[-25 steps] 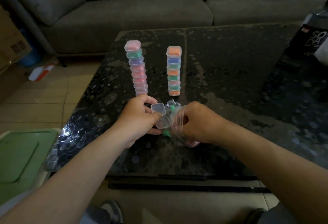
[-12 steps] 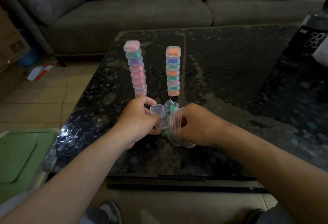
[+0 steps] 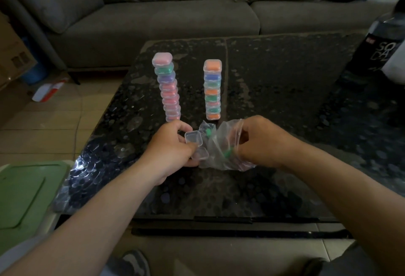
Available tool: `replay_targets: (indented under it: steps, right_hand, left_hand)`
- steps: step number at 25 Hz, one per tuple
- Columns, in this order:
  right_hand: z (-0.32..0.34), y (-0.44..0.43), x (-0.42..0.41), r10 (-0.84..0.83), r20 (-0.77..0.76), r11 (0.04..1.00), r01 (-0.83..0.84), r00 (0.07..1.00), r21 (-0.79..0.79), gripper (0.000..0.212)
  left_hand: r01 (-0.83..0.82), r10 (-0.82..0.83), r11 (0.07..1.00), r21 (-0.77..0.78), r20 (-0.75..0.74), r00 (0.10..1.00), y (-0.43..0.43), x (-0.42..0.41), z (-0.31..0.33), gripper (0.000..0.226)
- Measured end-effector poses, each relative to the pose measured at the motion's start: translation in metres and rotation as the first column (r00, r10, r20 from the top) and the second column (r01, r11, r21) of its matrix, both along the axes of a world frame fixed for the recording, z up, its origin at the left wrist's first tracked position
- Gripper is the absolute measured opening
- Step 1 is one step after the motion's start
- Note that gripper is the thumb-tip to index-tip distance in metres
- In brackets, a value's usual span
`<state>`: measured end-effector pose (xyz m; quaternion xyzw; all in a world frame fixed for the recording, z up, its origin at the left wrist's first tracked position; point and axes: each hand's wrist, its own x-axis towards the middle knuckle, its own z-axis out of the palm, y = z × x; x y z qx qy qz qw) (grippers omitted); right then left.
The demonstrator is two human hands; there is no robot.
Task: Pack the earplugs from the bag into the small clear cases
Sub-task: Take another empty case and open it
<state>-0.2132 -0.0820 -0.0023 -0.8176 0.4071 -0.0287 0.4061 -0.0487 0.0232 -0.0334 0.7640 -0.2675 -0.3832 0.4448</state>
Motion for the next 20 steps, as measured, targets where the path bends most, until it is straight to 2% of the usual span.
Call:
replay_targets:
  steps: [3, 7, 9, 11, 14, 16, 20]
  right_hand:
    - [0.006, -0.003, -0.004, -0.075, 0.041, 0.997, 0.076, 0.996, -0.007, 0.019]
    - [0.010, -0.003, -0.006, -0.244, 0.234, 0.967, 0.254, 0.941, -0.016, 0.023]
    - [0.011, -0.003, -0.007, -0.247, 0.296, 0.955, 0.283, 0.923, -0.086, 0.021]
    - [0.012, -0.001, -0.008, -0.203, 0.344, 0.930, 0.290, 0.917, -0.227, 0.016]
    - [0.015, 0.003, -0.010, -0.044, 0.398, 0.831, 0.254, 0.916, -0.495, 0.018]
    - [0.013, 0.007, -0.009, 0.083, 0.407, 0.822, 0.169, 0.909, -0.545, 0.026]
    - [0.006, 0.014, -0.003, 0.261, 0.387, 0.841, -0.011, 0.884, -0.542, 0.032]
  left_hand:
    - [0.003, -0.003, 1.000, 0.018, -0.021, 1.000, -0.001, 0.000, 0.003, 0.032]
    - [0.009, -0.008, 1.000, 0.024, -0.023, 1.000, 0.000, 0.000, 0.003, 0.033]
    - [0.014, -0.014, 1.000, 0.016, -0.011, 1.000, 0.000, 0.000, 0.003, 0.034]
    - [0.022, -0.022, 1.000, -0.014, 0.019, 1.000, 0.000, 0.002, 0.005, 0.033]
    - [0.034, -0.029, 0.996, -0.082, 0.066, 0.997, -0.001, 0.002, 0.012, 0.033]
    - [0.040, -0.035, 0.989, -0.145, 0.038, 0.999, -0.001, -0.001, 0.017, 0.033]
    - [0.061, -0.072, 0.973, -0.224, -0.039, 0.997, 0.002, -0.009, 0.022, 0.030]
